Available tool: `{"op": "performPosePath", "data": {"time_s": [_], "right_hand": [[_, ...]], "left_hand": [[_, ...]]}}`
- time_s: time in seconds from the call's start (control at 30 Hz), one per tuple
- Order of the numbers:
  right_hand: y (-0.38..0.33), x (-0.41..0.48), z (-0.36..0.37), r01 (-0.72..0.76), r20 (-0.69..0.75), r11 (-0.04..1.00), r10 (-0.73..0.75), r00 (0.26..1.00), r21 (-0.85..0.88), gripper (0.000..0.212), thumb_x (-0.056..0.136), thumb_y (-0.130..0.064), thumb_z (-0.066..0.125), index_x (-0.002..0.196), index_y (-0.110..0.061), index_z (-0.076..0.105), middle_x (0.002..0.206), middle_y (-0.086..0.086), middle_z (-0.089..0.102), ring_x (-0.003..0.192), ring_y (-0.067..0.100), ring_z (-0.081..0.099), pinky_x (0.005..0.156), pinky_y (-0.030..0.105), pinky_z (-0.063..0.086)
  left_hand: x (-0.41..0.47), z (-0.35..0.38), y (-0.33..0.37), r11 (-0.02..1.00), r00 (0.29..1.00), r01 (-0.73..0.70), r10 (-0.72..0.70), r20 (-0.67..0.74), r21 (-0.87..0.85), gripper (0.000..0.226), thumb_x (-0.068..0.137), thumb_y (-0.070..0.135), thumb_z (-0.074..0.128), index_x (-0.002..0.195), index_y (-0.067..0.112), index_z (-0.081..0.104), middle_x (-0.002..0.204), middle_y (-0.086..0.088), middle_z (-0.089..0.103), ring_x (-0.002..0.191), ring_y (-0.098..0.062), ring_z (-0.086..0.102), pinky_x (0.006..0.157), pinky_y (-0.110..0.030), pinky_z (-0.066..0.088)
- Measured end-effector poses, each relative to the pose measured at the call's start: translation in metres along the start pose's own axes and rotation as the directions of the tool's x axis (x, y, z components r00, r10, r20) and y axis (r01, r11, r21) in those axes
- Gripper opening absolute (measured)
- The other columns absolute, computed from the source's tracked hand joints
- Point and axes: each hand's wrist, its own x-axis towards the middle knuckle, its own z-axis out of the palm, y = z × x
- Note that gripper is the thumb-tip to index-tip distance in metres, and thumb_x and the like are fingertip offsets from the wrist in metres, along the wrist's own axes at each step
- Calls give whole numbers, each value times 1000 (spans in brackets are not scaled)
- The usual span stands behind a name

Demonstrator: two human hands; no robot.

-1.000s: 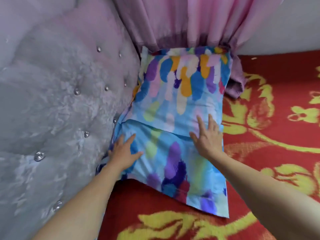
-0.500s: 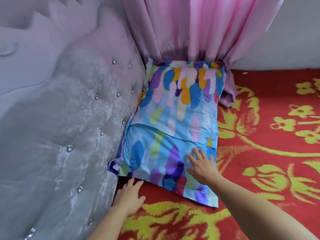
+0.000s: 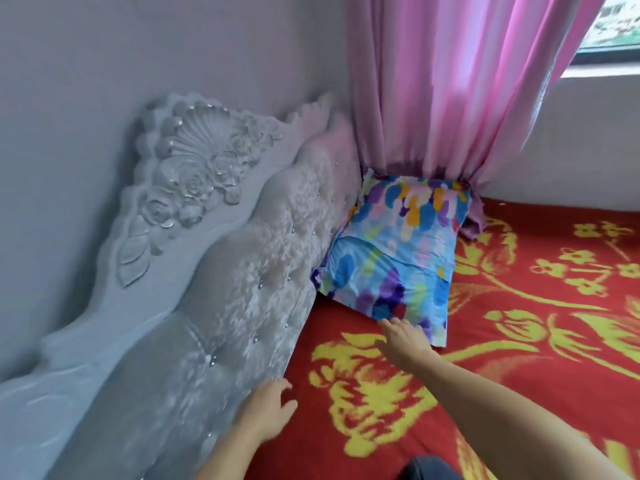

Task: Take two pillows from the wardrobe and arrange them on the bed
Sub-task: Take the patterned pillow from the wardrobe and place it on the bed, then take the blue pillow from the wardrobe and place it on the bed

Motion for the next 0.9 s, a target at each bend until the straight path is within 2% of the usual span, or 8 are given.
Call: {"op": "performPosePath", "data": {"time_s": [0.13, 0.27, 0.37, 0.5, 0.6, 0.77, 0.9], "right_hand": [[-51, -68, -19, 75, -122, 997, -77, 990, -28, 38, 94, -42, 46, 120, -14, 51, 115, 7, 60, 107, 30, 55, 84, 44, 44], [-88, -128, -33, 125, -169, 992, -128, 977, -27, 37, 94, -41, 46, 119, -14, 51, 109, 7, 60, 99, 31, 58, 72, 39, 44], [-103, -167, -42, 180, -183, 983, -184, 966, -39, 38, 93, -44, 47, 120, -16, 51, 110, 6, 60, 100, 30, 58, 64, 36, 40], [-102, -207, -46, 222, -177, 971, -234, 956, -83, 37, 93, -45, 46, 117, -18, 55, 111, 4, 64, 100, 28, 61, 68, 36, 48], [-95, -230, -38, 233, -151, 965, -250, 956, -120, 33, 93, -43, 47, 111, -16, 56, 109, 5, 65, 96, 29, 62, 66, 35, 47], [-86, -282, -21, 266, -117, 955, -281, 953, -128, 36, 94, -40, 47, 121, -17, 53, 117, 5, 63, 102, 28, 61, 68, 34, 45], [-78, -342, -16, 342, -103, 928, -358, 928, -146, 33, 94, -38, 48, 118, -15, 55, 113, 6, 64, 100, 29, 61, 72, 38, 50]], "left_hand": [[-91, -15, -38, 1000, 994, -5, 3, -106, -15, 33, 86, 37, 57, 115, 23, 60, 106, -9, 69, 98, -27, 62, 84, -34, 50], [-155, -31, -61, 1000, 985, -12, 7, -172, -23, 37, 88, 35, 56, 122, 19, 57, 112, -8, 68, 101, -27, 62, 86, -35, 50], [-186, -33, -64, 999, 986, 17, -22, -166, -32, 35, 88, 35, 55, 120, 20, 58, 112, -8, 67, 101, -26, 62, 85, -33, 49], [-216, -12, -57, 995, 994, 49, -57, -95, -82, 30, 87, 36, 56, 113, 22, 60, 109, -7, 68, 99, -25, 62, 79, -30, 46], [-237, 14, -54, 992, 995, 74, -80, -60, -103, 36, 88, 38, 57, 120, 21, 56, 116, -7, 64, 104, -23, 60, 87, -31, 46], [-289, 59, -47, 986, 991, 133, -135, -19, -97, 39, 88, 40, 55, 123, 22, 55, 124, -3, 61, 110, -20, 59, 94, -34, 48], [-348, 88, -34, 976, 980, 184, -191, -60, -113, 40, 87, 39, 55, 124, 21, 55, 122, -4, 63, 106, -21, 60, 91, -34, 49]]}}
